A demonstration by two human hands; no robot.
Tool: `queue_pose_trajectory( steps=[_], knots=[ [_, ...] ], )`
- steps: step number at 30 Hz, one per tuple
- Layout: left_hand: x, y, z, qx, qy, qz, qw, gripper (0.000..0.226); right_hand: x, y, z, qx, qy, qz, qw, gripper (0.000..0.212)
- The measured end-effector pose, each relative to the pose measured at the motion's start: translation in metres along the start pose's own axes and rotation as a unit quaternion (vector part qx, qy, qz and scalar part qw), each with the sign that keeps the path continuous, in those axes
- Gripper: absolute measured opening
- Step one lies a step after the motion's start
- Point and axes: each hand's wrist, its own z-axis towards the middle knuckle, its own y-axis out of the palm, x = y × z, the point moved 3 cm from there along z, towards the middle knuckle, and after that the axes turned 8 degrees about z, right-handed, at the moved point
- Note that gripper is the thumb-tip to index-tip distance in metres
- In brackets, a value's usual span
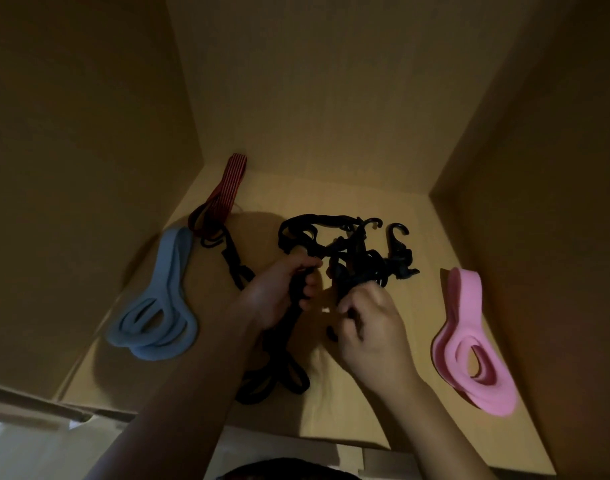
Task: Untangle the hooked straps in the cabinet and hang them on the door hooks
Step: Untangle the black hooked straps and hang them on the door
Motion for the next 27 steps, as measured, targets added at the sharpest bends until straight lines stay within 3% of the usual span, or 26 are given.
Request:
queue_pose_trajectory(
  steps=[3,5,7,11,14,17,20,24,27],
  knots=[
    [-0.002,-0.002,-0.001,0.029,0.009,0.075,0.997,0.024,0.017,0.000,0.002,-0.083,0.070,-0.077,0.991,0.025],
    [-0.002,-0.001,-0.003,0.047,0.020,0.125,0.991,0.025,0.025,0.004,-0.002,-0.169,0.054,-0.143,0.974,0.043],
    [-0.002,0.001,-0.004,0.063,0.026,0.160,0.985,0.022,0.029,0.006,-0.006,-0.207,0.021,-0.185,0.960,0.046],
    [-0.001,0.005,-0.006,0.072,0.036,0.203,0.976,0.011,0.024,0.004,-0.003,-0.151,-0.053,-0.152,0.975,0.022],
    [0.002,0.008,-0.009,0.081,0.065,0.191,0.976,0.022,0.007,-0.011,0.009,-0.044,-0.040,0.018,0.998,0.026],
    [0.012,0.015,-0.014,0.075,0.114,0.229,0.964,0.023,-0.015,-0.032,0.028,0.028,0.004,0.153,0.988,0.017],
    [0.027,0.028,-0.019,0.036,0.183,0.236,0.954,0.022,-0.036,-0.050,0.049,0.052,0.030,0.242,0.968,0.020],
    [0.045,0.041,-0.028,0.020,0.237,0.240,0.941,0.031,-0.049,-0.062,0.067,0.046,0.043,0.263,0.963,0.019],
    [0.050,0.043,-0.031,0.047,0.241,0.278,0.929,0.013,-0.048,-0.059,0.072,0.063,0.072,0.304,0.948,0.019]
  ],
)
